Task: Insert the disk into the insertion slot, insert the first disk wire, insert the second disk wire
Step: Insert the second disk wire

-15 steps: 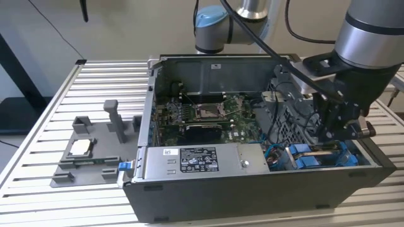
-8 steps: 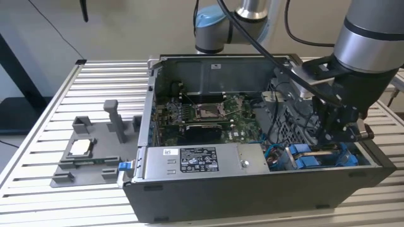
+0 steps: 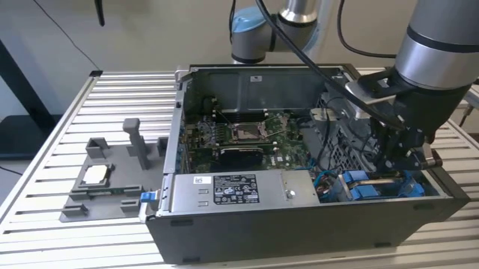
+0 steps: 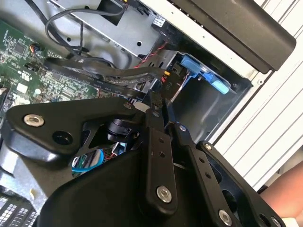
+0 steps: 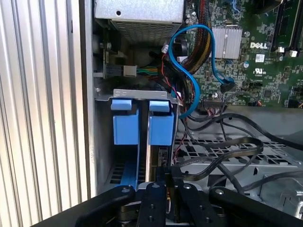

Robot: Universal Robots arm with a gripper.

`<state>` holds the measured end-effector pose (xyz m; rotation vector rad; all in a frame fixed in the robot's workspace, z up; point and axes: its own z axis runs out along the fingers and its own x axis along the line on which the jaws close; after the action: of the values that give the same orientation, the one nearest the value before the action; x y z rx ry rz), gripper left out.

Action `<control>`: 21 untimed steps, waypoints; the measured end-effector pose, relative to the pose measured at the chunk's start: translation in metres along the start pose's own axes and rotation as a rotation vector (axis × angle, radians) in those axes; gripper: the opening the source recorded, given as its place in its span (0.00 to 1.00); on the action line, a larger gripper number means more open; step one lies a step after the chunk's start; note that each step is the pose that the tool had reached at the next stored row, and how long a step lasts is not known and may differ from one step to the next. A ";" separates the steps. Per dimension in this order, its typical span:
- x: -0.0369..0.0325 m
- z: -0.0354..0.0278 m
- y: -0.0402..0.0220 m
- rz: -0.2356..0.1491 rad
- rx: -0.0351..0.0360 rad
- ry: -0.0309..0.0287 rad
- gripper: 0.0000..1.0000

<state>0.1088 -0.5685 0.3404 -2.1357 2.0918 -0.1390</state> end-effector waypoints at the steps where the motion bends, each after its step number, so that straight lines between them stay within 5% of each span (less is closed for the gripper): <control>1: 0.0001 0.0002 0.0000 0.000 0.0002 -0.0004 0.16; 16: 0.0003 0.0088 0.0016 0.002 0.0009 -0.0056 0.16; 18: 0.0004 0.0098 0.0016 0.003 0.0013 -0.0099 0.18; 21: 0.0001 0.0023 0.0004 0.003 -0.0020 -0.0109 0.25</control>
<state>0.1088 -0.5685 0.3381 -2.1293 2.0902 -0.1246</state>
